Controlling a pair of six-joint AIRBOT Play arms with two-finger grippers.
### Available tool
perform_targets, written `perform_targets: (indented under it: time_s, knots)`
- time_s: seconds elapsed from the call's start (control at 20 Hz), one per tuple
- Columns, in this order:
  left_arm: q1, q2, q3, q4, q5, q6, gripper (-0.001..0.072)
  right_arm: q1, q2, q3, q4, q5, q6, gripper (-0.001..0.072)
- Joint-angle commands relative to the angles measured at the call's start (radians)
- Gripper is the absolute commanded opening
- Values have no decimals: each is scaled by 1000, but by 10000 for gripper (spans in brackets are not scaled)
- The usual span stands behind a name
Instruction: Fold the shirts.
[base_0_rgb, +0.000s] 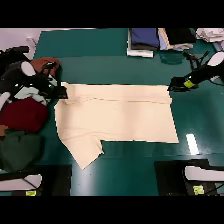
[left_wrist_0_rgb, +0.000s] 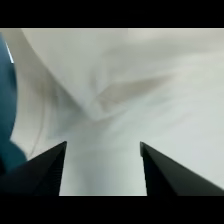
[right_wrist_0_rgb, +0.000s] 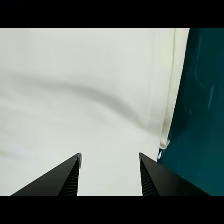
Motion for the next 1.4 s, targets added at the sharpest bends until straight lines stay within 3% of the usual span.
perform_targets:
  time_s: [0.0,0.2,0.35,0.65,0.7,0.75,0.9,1.0,1.1,1.35]
  knots:
    - [-1,228,-194,58,-65,-68,549,4,117,-5,3,54,2,425]
    - [-1,537,-590,29,-72,-167,549,17,211,-5,6,42,2,426]
    - [-1,665,-774,-73,-49,-196,549,17,220,-5,4,45,2,425]
    - [-1,679,-917,-260,154,-190,549,17,220,-5,5,44,2,425]
    - [-1,679,-925,-290,185,-189,549,17,220,-5,5,43,2,418]
    - [-5,679,-929,-312,211,-182,549,17,220,-5,5,44,2,365]
    - [-45,679,-929,-318,239,-172,546,17,220,-5,4,50,2,360]
    - [-52,679,-927,-325,220,-171,256,10,220,-6,1,82,2,360]
    - [-52,679,-903,-320,180,-141,24,-15,227,-23,0,115,2,359]
    - [-52,679,-785,-233,84,-136,23,-214,328,-374,-40,172,-36,366]
